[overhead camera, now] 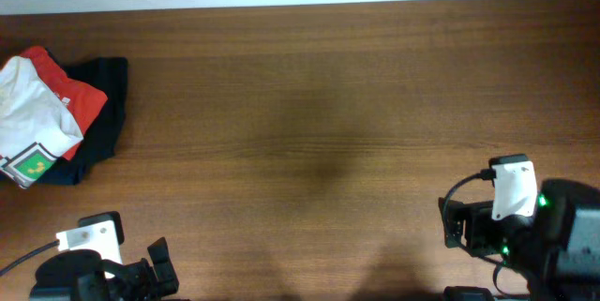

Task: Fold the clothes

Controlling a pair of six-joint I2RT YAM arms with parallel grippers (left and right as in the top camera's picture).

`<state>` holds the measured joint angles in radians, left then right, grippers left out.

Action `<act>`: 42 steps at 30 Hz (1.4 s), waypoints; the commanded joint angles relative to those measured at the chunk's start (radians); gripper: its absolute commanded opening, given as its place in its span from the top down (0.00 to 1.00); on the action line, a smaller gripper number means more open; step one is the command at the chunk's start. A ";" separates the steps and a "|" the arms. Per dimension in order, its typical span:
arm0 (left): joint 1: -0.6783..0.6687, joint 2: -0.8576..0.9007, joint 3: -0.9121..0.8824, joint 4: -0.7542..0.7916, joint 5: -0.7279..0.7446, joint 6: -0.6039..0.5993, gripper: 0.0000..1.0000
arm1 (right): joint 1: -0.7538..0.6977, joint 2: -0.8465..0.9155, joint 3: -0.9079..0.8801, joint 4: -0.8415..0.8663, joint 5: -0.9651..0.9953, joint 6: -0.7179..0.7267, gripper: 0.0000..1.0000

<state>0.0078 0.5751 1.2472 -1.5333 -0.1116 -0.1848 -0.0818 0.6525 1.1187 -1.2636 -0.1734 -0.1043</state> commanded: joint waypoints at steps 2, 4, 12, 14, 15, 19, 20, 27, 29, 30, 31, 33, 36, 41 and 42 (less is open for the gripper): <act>0.002 -0.002 -0.004 -0.001 0.006 -0.013 0.01 | 0.067 -0.233 -0.121 0.221 0.020 0.005 0.01; 0.002 -0.002 -0.004 -0.001 0.006 -0.013 0.01 | 0.099 -0.396 -0.295 0.373 0.019 0.005 0.01; 0.002 -0.002 -0.004 -0.001 0.006 -0.013 0.01 | 0.140 -0.649 -0.887 1.061 0.032 0.006 0.01; 0.002 -0.002 -0.004 -0.001 0.006 -0.013 0.01 | 0.139 -0.649 -1.017 1.266 0.082 0.005 0.01; 0.002 -0.002 -0.004 -0.001 0.006 -0.013 0.01 | 0.135 -0.649 -1.082 1.369 0.080 0.005 0.01; 0.002 -0.002 -0.004 -0.001 0.006 -0.013 0.01 | 0.091 -0.649 -1.113 1.314 0.089 -0.018 0.01; 0.002 -0.002 -0.004 -0.001 0.006 -0.013 0.01 | 0.087 -0.649 -1.113 1.237 0.088 -0.018 0.01; 0.002 -0.002 -0.004 -0.001 0.006 -0.013 0.01 | 0.087 -0.648 -1.113 1.192 0.090 -0.018 0.01; 0.002 -0.002 -0.004 -0.001 0.006 -0.013 0.01 | 0.087 -0.648 -1.113 1.192 0.090 -0.018 0.01; 0.002 -0.002 -0.004 -0.001 0.006 -0.013 0.01 | 0.087 -0.648 -1.113 1.192 0.090 -0.018 0.01; 0.002 -0.002 -0.004 -0.001 0.006 -0.013 0.01 | 0.087 -0.648 -1.113 1.192 0.089 -0.018 0.01; 0.002 -0.002 -0.004 -0.001 0.007 -0.013 0.01 | 0.087 -0.648 -1.113 1.192 0.090 -0.018 0.01; 0.002 -0.002 -0.004 -0.001 0.006 -0.013 0.01 | 0.087 -0.648 -1.113 1.192 0.090 -0.018 0.01; 0.001 -0.015 -0.005 0.076 0.010 -0.011 0.01 | 0.087 -0.648 -1.113 1.192 0.090 -0.018 0.01; 0.000 -0.034 -0.015 0.134 0.009 0.022 0.01 | 0.087 -0.648 -1.113 1.192 0.090 -0.018 0.01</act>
<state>0.0078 0.5735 1.2434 -1.4822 -0.1081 -0.1848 0.0124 0.0120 0.0101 -0.0643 -0.0937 -0.1165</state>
